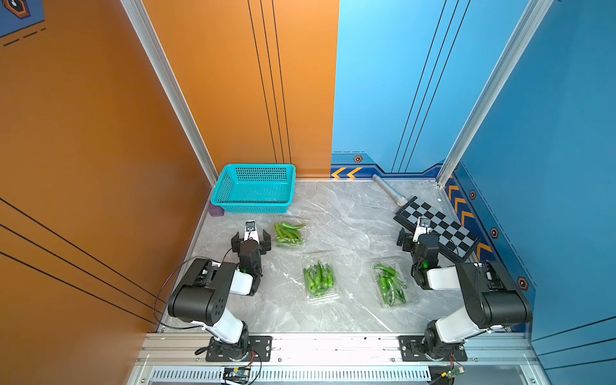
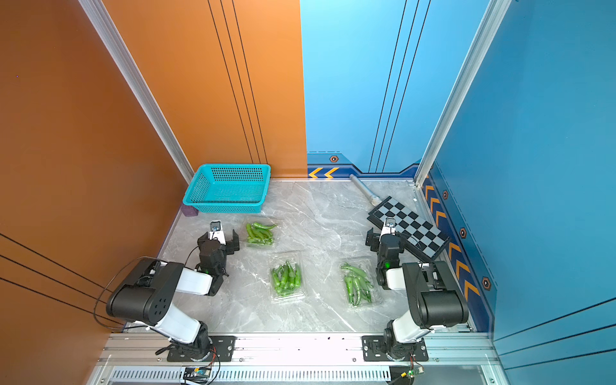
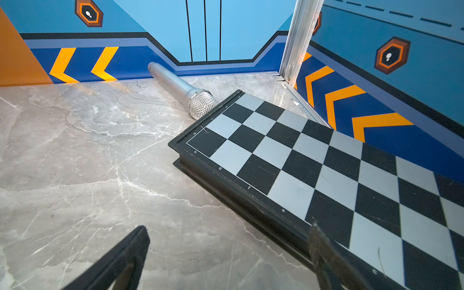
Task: Take small green peppers out of containers
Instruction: Move the basket to the center of the board.
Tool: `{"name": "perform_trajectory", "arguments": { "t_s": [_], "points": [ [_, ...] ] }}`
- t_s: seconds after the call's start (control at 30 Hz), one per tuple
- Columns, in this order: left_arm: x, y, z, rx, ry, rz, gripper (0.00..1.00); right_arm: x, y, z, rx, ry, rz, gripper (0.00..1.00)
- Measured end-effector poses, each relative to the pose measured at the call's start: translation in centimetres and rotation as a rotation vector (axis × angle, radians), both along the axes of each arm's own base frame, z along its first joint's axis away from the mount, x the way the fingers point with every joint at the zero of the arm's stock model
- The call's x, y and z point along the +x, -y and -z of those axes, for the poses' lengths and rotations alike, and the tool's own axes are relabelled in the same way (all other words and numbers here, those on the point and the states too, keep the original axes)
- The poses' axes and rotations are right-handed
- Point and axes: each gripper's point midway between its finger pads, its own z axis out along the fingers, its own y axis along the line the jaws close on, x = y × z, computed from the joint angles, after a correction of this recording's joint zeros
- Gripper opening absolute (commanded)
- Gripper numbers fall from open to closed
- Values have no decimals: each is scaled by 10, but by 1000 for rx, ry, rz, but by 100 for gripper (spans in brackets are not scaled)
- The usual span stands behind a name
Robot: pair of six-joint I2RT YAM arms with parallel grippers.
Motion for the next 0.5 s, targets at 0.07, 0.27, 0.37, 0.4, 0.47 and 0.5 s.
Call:
{"name": "perform_trajectory", "arguments": {
  "t_s": [0.07, 0.27, 0.37, 0.4, 0.47, 0.5],
  "points": [
    [0, 0, 0, 0, -1, 0, 99, 0, 0, 0, 0, 0, 0, 100],
    [0, 0, -1, 0, 2, 0, 99, -1, -2, 0, 1, -7, -7, 100],
    [0, 0, -7, -3, 19, 0, 99, -3, -5, -11, -1, -1, -15, 100],
    [0, 0, -11, -2, 26, 0, 99, -3, -7, -18, -4, 7, -19, 100],
    [-2, 3, -19, 10, 37, 6, 99, -1, -14, -34, -11, 18, -37, 100],
    [-3, 6, -25, 16, 47, 11, 99, 1, -19, -45, -14, 27, -51, 100]
  ]
}}
